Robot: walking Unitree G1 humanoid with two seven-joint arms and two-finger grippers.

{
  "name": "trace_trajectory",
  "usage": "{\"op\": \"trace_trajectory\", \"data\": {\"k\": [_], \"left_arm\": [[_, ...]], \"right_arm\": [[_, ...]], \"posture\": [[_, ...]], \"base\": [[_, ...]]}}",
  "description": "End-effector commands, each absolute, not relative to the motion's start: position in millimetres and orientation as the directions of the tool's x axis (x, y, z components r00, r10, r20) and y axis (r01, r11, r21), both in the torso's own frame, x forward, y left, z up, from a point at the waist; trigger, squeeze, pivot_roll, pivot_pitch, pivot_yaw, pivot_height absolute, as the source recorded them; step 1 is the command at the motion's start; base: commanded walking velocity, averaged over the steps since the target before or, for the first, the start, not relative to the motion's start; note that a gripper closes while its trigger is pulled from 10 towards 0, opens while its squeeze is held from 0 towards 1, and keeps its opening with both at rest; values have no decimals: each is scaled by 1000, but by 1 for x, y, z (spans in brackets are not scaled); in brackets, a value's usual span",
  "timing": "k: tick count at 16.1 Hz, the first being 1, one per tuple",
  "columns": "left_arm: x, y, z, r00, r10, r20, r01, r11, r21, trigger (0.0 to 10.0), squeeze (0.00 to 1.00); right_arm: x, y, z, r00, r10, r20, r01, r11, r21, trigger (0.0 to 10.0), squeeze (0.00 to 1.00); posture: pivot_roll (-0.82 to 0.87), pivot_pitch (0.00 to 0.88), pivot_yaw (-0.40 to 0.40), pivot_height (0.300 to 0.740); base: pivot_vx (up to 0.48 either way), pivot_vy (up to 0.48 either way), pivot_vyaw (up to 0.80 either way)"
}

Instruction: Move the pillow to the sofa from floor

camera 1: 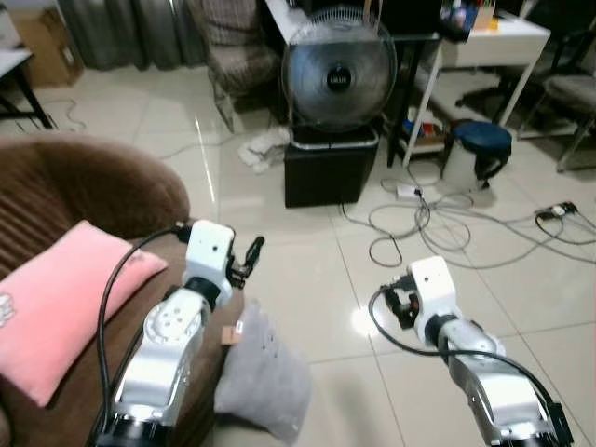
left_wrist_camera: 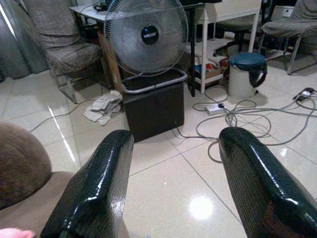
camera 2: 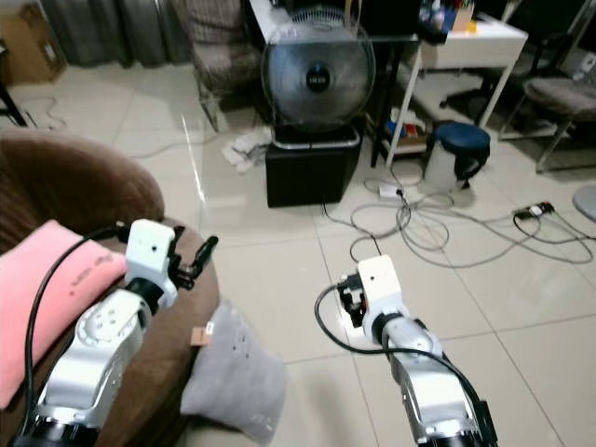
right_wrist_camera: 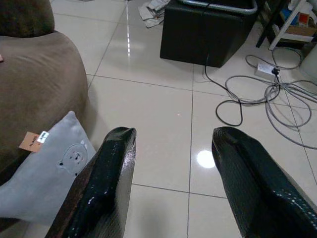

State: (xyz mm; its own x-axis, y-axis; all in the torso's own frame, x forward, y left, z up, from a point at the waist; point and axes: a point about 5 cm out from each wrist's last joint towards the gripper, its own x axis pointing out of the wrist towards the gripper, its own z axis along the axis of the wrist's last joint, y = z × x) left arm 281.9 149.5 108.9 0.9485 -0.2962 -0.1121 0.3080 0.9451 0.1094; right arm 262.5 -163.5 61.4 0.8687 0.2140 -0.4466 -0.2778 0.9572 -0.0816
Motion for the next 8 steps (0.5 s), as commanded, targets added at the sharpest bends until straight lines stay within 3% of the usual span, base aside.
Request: {"op": "trace_trajectory", "data": {"k": [1,8], "left_arm": [[281,149,109,946,-302,-118,315,942,113,10000,0],[280,148,108,943,-310,-122,323,939,113,10000,0]], "right_arm": [[263,-165,64,870,208,-446,-274,958,-87,10000,0],[262,-164,63,870,206,-447,-269,960,-81,10000,0]], "posture": [[20,0,11,740],[18,0,14,702]], "base": [[0,0,0],[0,0,0]]}}
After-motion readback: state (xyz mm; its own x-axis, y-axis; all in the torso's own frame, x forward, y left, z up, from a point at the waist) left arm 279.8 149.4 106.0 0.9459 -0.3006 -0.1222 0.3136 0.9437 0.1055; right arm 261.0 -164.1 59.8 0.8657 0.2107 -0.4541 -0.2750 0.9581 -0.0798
